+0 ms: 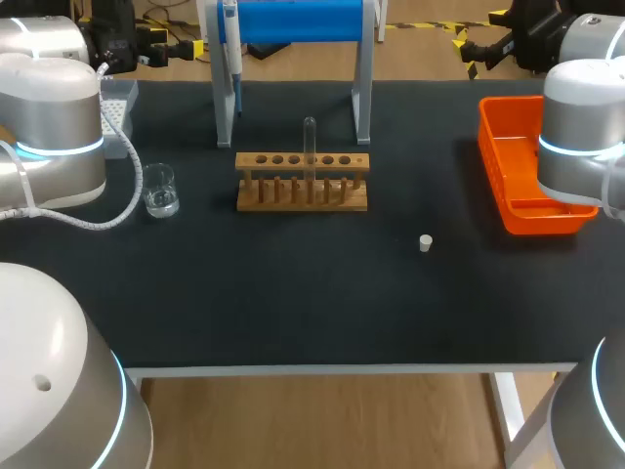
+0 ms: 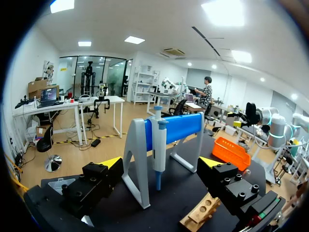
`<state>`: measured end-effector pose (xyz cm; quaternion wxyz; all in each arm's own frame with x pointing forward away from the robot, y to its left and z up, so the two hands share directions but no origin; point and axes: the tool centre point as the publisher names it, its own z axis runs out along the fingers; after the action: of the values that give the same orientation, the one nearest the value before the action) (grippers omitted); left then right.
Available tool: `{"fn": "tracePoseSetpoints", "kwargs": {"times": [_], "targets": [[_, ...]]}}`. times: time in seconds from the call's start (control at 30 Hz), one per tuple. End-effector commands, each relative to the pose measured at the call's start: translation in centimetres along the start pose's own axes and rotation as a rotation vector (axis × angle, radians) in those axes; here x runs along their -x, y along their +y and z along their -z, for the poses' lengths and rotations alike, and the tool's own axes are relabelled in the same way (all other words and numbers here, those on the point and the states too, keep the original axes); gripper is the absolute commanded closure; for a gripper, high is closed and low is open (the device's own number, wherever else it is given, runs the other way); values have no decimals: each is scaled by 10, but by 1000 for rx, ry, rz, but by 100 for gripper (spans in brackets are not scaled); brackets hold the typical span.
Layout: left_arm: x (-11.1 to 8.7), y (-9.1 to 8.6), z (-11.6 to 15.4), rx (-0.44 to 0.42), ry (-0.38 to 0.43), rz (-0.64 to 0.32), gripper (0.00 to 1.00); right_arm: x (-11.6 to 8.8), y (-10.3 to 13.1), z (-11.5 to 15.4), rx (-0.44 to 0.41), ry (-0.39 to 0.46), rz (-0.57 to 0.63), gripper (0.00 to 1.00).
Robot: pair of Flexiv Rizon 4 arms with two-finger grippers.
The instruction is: Invert the test tube, pick up the pipette, mount the tip to pipette, aspirate from beaker and dispense into the tube, eject the tip, return the pipette, and cap with the stopper.
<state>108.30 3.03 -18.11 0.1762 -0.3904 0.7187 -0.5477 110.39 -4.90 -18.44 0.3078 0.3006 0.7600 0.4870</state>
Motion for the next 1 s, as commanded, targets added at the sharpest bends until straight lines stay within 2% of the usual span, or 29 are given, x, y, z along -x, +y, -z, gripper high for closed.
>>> {"fn": "tracePoseSetpoints", "kwargs": {"times": [0.03,0.5,0.67,0.77,1.0], "targets": [[0,1,-1,-3,-2,-1,0,1,0,0,1,2,0,0],[0,1,-1,-3,-2,-1,0,1,0,0,1,2,0,0],[0,1,-1,-3,-2,-1,0,-62,-5,15,39,217,118,0],[0,1,-1,-3,-2,-1,0,-98,-13,24,45,319,180,0],[0,1,-1,-3,-2,-1,0,-167,-34,37,75,487,287,0]]}}
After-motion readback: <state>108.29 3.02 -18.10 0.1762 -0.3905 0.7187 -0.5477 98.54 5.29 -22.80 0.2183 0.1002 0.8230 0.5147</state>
